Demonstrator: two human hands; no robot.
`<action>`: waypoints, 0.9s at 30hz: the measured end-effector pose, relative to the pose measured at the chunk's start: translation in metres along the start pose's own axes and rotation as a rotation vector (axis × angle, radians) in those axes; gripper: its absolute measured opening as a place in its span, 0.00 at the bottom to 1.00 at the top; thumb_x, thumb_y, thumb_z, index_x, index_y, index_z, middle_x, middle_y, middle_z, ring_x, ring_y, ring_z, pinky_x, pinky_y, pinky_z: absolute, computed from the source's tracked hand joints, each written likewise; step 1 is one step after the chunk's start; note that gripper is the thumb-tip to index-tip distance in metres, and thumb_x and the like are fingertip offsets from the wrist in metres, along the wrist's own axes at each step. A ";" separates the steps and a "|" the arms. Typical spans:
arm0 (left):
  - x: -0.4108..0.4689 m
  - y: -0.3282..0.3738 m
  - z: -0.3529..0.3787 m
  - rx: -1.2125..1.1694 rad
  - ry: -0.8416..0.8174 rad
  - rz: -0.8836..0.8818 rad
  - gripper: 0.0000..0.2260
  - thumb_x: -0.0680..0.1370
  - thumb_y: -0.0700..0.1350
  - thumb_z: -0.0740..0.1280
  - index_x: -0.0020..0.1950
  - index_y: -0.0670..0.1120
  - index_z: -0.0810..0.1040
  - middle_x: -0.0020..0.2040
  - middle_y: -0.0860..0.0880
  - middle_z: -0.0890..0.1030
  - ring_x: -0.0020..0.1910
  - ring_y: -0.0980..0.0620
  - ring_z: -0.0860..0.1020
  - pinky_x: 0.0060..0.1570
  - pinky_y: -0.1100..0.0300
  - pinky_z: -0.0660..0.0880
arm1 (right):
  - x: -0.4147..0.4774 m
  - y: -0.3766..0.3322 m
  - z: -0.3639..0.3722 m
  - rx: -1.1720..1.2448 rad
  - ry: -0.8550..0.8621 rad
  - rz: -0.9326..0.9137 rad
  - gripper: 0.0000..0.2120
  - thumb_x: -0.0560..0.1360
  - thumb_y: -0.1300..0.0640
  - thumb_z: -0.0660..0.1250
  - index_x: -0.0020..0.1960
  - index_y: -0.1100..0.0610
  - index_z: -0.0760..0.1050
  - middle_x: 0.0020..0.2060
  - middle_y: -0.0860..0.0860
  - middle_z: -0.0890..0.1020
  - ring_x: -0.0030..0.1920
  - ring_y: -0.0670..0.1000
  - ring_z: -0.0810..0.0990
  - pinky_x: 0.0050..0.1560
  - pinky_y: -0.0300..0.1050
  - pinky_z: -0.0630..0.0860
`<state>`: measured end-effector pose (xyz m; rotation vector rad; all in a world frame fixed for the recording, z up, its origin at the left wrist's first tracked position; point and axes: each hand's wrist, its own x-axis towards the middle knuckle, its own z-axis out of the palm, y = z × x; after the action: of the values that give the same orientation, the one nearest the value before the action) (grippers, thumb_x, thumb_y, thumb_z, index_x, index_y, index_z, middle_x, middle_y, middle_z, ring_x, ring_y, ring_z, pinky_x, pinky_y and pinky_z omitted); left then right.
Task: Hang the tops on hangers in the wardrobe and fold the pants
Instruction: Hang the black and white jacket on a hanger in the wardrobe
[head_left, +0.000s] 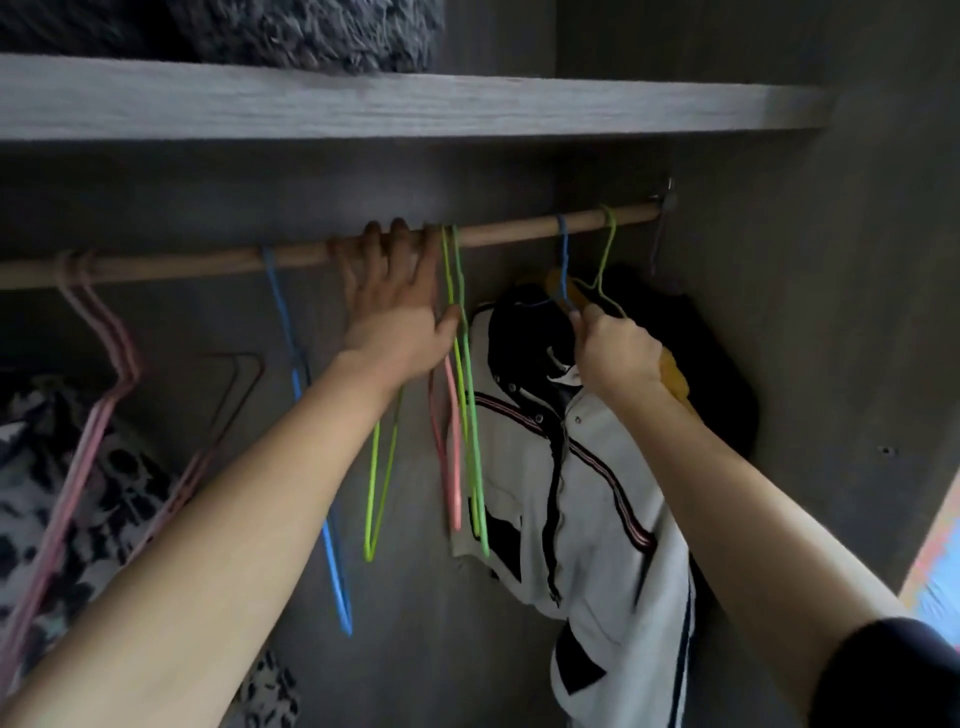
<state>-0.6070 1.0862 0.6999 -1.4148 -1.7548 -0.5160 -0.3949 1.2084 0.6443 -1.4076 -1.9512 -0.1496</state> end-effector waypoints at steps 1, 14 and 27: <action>0.001 -0.001 -0.002 -0.010 -0.016 -0.004 0.38 0.74 0.60 0.64 0.79 0.47 0.57 0.78 0.39 0.59 0.76 0.35 0.54 0.71 0.30 0.43 | -0.003 -0.001 0.000 -0.004 0.000 -0.003 0.18 0.84 0.45 0.51 0.57 0.56 0.73 0.49 0.61 0.81 0.51 0.66 0.79 0.44 0.53 0.70; -0.099 0.070 -0.065 -0.448 0.254 0.083 0.25 0.80 0.56 0.57 0.75 0.47 0.67 0.77 0.42 0.63 0.77 0.41 0.58 0.74 0.36 0.51 | -0.170 0.036 -0.056 0.027 0.244 0.032 0.23 0.82 0.43 0.57 0.72 0.54 0.69 0.69 0.57 0.72 0.65 0.60 0.72 0.60 0.56 0.73; -0.299 0.217 -0.082 -0.746 -0.164 0.157 0.27 0.82 0.59 0.53 0.79 0.48 0.61 0.80 0.44 0.56 0.79 0.44 0.52 0.74 0.38 0.51 | -0.417 0.155 -0.112 -0.206 0.074 0.306 0.29 0.80 0.44 0.62 0.77 0.54 0.63 0.79 0.59 0.57 0.79 0.60 0.55 0.76 0.59 0.56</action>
<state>-0.3607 0.9055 0.4764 -2.1336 -1.6208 -1.0628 -0.1447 0.8904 0.4279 -1.7904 -1.6736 -0.2616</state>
